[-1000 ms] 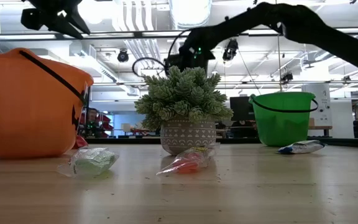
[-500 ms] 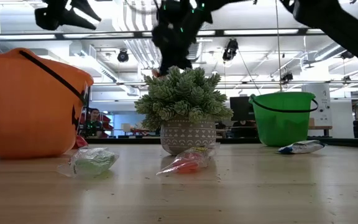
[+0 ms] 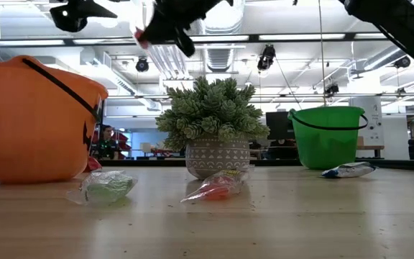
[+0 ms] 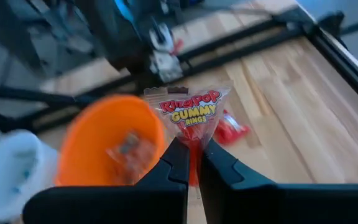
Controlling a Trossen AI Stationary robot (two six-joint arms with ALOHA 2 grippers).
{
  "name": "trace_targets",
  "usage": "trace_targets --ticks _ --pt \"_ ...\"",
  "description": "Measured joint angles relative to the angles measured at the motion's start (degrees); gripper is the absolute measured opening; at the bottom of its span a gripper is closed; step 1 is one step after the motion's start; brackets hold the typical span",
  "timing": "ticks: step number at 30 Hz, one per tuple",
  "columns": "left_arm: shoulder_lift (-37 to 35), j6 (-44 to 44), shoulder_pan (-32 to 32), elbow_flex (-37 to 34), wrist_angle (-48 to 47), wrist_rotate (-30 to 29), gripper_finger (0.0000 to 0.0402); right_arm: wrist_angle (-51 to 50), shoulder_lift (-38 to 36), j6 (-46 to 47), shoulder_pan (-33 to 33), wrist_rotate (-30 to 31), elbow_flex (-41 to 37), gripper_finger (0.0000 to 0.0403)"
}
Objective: Sort candy
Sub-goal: Put the red gummy into the orange bucket
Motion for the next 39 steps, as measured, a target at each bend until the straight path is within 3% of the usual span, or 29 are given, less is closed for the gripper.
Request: trace_targets --ticks 15,32,39 --pt "-0.03 5.57 0.03 0.00 -0.35 5.98 0.0134 5.30 -0.42 5.43 4.94 0.98 0.02 0.0009" --pt "2.49 12.49 -0.02 -0.02 -0.60 7.87 0.0133 7.80 -0.37 7.04 6.77 1.51 0.01 0.0009" --pt "2.35 16.63 -0.04 0.07 0.02 7.89 0.0094 8.18 -0.35 7.62 7.27 1.70 0.00 0.0009"
